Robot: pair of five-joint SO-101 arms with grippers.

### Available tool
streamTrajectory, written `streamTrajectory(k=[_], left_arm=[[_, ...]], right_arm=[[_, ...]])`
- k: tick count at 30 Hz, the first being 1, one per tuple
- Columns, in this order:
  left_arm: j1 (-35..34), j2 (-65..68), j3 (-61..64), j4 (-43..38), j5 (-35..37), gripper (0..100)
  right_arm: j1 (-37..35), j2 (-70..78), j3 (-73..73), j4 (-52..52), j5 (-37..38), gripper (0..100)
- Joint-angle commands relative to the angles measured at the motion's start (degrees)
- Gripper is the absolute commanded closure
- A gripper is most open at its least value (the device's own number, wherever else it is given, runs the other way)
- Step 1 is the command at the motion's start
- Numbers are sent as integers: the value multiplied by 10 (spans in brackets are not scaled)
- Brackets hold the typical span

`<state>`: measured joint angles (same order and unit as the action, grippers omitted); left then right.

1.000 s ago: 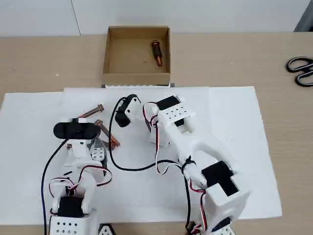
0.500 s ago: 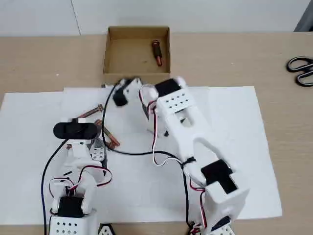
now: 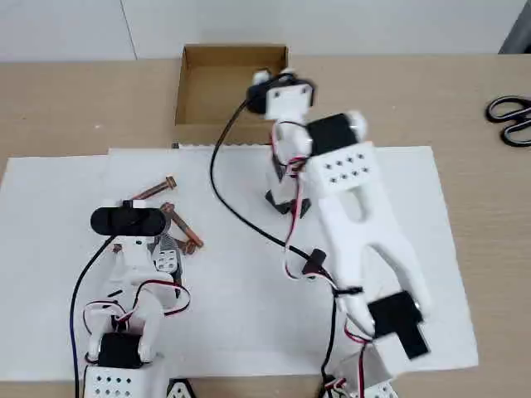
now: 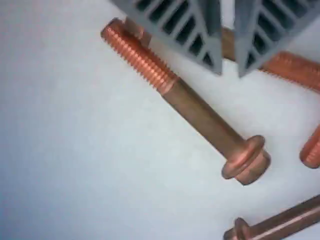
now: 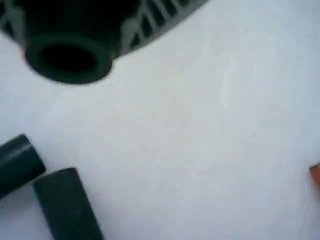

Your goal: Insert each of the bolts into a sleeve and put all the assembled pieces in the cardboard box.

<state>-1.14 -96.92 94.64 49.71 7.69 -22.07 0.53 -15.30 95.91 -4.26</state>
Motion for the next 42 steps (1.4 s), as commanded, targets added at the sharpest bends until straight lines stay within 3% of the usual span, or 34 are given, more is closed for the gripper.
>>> streamTrajectory(k=[1, 9, 18, 23, 27, 39, 42], left_arm=[[-23, -2, -30, -10, 3, 994], [-54, 39, -204, 72, -16, 991], [-55, 401, -509, 185, -4, 993], [-54, 582, -654, 218, 136, 993], [-40, 680, -712, 252, 200, 992], [29, 813, -729, 279, 455, 989], [27, 831, -738, 281, 462, 989]], right_arm=[[29, -63, 19, 7, -11, 995], [119, -163, 192, 4, -11, 995], [182, -255, 317, 3, -11, 995], [210, -288, 339, 0, -11, 995], [228, -296, 348, -1, -11, 995], [273, -296, 348, -1, -11, 995], [272, -294, 348, -1, -11, 995]])
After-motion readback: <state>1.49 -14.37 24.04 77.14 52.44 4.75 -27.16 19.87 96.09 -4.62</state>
